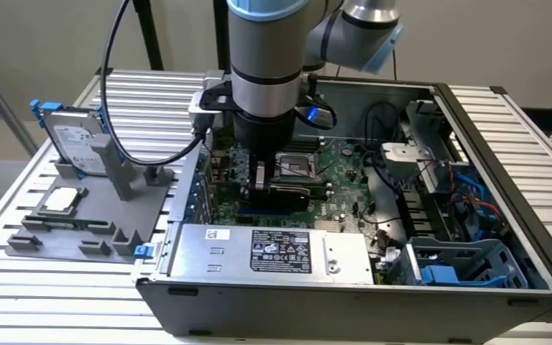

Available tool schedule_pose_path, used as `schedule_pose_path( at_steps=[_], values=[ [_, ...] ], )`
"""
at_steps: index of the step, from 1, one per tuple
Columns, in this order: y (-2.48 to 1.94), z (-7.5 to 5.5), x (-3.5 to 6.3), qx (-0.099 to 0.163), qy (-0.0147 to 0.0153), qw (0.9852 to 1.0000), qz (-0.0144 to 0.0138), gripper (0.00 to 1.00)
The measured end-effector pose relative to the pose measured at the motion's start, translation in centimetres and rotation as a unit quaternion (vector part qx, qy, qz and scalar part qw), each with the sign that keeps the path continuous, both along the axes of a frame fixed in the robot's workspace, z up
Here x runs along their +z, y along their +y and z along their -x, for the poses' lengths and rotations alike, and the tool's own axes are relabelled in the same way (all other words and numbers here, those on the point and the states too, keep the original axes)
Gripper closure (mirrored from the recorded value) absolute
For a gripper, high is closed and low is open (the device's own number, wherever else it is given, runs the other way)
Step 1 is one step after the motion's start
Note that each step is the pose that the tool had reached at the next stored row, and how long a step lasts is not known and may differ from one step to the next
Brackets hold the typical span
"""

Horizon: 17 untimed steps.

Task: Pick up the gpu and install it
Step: 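Insert the gpu into the slot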

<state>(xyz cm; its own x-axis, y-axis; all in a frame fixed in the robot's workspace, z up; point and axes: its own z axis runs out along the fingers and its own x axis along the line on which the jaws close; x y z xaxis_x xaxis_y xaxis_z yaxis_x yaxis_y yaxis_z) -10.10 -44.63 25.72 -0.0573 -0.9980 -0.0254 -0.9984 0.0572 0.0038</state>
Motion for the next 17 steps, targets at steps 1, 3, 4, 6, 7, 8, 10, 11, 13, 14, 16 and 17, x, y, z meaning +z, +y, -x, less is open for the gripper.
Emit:
schedule_pose_path(
  at_steps=[1,3,4,6,7,8,10,11,13,14,16,17],
  values=[
    [0.01,0.00,-0.07,0.000,0.0000,1.0000,0.0002,1.00],
    [0.04,0.00,-0.16,0.000,0.0000,1.0000,0.0005,1.00],
    [0.05,0.00,-0.20,0.000,0.0001,1.0000,0.0006,1.00],
    [0.06,0.01,-0.28,0.000,0.0001,1.0000,0.0009,1.00],
    [0.07,0.01,-0.33,0.000,0.0001,1.0000,0.0010,1.00],
    [0.07,0.00,-0.37,0.000,0.0001,1.0000,0.0012,1.00],
    [0.09,0.01,-0.47,0.000,0.0001,1.0000,0.0015,1.00],
    [0.09,0.00,-0.48,0.000,0.0003,1.0000,0.0019,1.00],
    [0.09,0.00,-0.50,0.000,0.0007,1.0000,0.0023,1.00],
    [0.09,0.00,-0.52,0.000,0.0011,1.0000,0.0023,1.00],
    [0.09,0.00,-0.53,0.000,0.0021,1.0000,0.0023,1.00],
    [0.09,0.00,-0.52,0.000,0.0024,1.0000,0.0024,1.00]
  ],
)
